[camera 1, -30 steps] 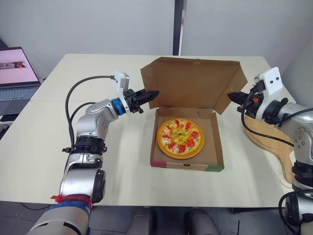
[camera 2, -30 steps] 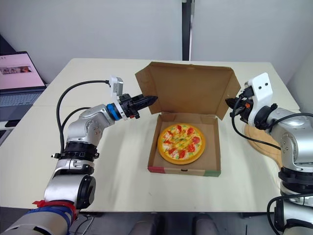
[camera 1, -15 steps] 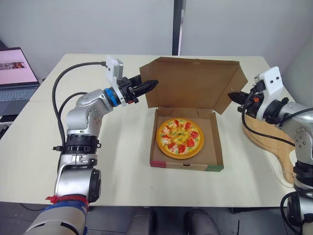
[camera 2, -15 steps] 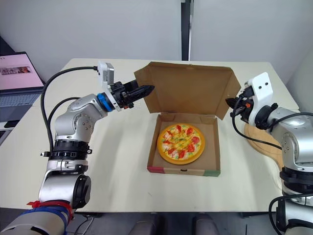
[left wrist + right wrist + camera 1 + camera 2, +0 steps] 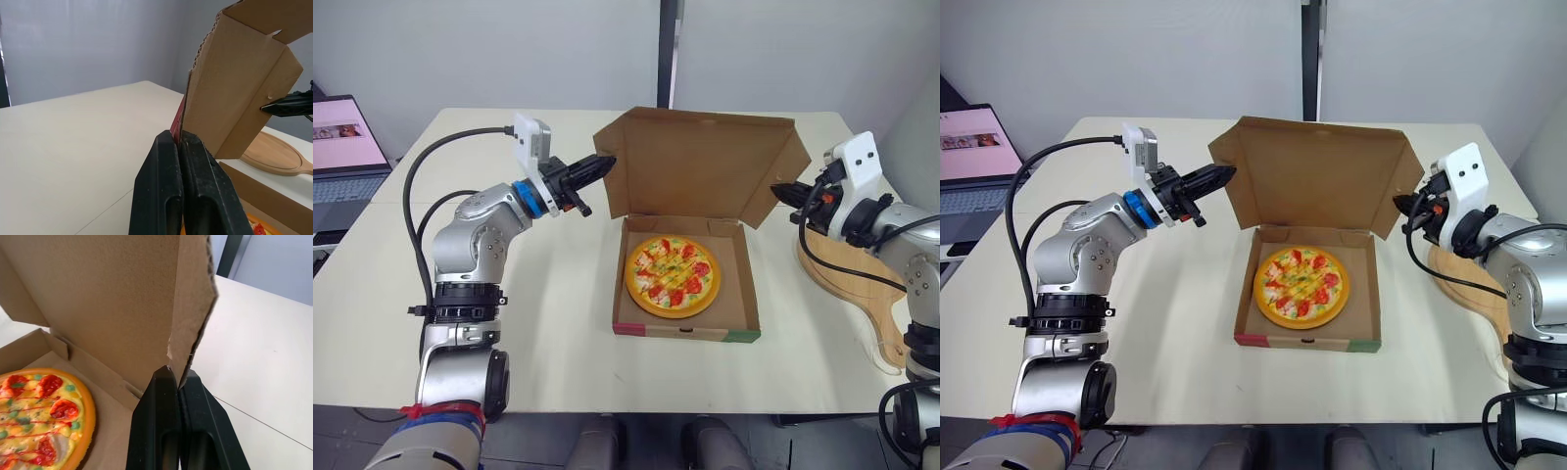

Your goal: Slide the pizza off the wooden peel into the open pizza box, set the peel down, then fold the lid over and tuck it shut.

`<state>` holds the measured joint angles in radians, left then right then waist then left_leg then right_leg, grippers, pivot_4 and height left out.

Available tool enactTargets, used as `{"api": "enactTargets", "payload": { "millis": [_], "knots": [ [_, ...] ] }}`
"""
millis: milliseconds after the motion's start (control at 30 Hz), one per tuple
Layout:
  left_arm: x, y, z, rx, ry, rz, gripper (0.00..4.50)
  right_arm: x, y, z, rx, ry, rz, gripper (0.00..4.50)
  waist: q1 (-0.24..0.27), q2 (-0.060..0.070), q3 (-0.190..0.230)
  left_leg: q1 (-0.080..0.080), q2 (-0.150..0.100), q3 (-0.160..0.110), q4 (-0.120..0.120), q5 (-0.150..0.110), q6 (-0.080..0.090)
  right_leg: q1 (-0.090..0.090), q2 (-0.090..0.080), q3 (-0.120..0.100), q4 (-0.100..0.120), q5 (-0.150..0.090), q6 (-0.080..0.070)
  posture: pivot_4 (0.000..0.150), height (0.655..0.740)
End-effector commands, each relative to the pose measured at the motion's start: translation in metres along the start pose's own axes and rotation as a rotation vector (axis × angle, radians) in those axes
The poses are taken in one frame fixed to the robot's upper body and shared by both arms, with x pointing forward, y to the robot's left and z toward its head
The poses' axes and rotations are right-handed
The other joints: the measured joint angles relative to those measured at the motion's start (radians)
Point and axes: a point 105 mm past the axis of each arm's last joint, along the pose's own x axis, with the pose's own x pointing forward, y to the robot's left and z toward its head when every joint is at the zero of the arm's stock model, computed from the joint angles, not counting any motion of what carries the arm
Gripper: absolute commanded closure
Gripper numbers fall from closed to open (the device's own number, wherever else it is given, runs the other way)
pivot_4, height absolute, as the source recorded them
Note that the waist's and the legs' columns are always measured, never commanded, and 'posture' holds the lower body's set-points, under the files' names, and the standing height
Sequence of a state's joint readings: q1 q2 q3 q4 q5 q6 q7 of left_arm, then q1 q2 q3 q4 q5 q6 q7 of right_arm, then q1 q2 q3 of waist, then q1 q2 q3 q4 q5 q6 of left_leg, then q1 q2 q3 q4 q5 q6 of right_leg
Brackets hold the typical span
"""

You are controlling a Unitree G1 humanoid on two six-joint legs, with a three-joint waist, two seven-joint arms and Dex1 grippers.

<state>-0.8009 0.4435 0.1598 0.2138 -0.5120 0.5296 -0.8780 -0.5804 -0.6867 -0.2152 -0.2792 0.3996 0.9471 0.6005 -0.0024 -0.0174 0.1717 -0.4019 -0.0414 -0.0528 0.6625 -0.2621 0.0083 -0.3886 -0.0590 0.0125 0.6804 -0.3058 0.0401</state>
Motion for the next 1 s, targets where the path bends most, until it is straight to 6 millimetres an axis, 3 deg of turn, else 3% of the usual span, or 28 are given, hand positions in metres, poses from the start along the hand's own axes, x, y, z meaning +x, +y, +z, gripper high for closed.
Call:
{"api": "enactTargets", "payload": {
  "millis": [33, 500, 767, 1000],
  "knots": [
    [0.011, -0.013, 0.021, 0.046, -0.052, -0.035, 4.46, -0.004, -0.006, 0.021, -0.046, -0.071, -0.059, 4.50, 0.000, 0.000, 0.000, 0.000, 0.000, 0.000, 0.000, 0.000, 0.000, 0.000, 0.000, 0.000, 0.000, 0.000, 0.000, 0.150, 0.7318],
    [0.064, -0.019, 0.003, -0.015, -0.068, -0.029, 4.46, -0.005, -0.018, 0.038, -0.071, -0.093, -0.202, 4.50, 0.001, 0.000, 0.000, 0.000, 0.000, 0.002, 0.000, 0.001, -0.002, 0.000, 0.000, 0.001, 0.000, 0.000, 0.000, 0.150, 0.7318],
    [0.050, -0.032, -0.012, -0.060, -0.033, -0.034, 4.46, -0.013, 0.009, 0.029, -0.050, -0.088, -0.204, 4.50, -0.004, 0.000, 0.000, -0.001, 0.000, 0.002, -0.001, 0.002, -0.003, -0.001, 0.000, 0.002, 0.001, 0.000, 0.000, 0.150, 0.7318],
    [0.032, -0.039, -0.021, -0.114, -0.012, 0.017, 4.46, -0.018, 0.029, 0.010, 0.053, -0.070, -0.237, 4.50, -0.001, 0.000, 0.000, 0.000, 0.000, 0.001, 0.000, 0.001, -0.002, 0.000, 0.001, 0.002, 0.001, 0.000, 0.000, 0.150, 0.7318]
  ]
}}
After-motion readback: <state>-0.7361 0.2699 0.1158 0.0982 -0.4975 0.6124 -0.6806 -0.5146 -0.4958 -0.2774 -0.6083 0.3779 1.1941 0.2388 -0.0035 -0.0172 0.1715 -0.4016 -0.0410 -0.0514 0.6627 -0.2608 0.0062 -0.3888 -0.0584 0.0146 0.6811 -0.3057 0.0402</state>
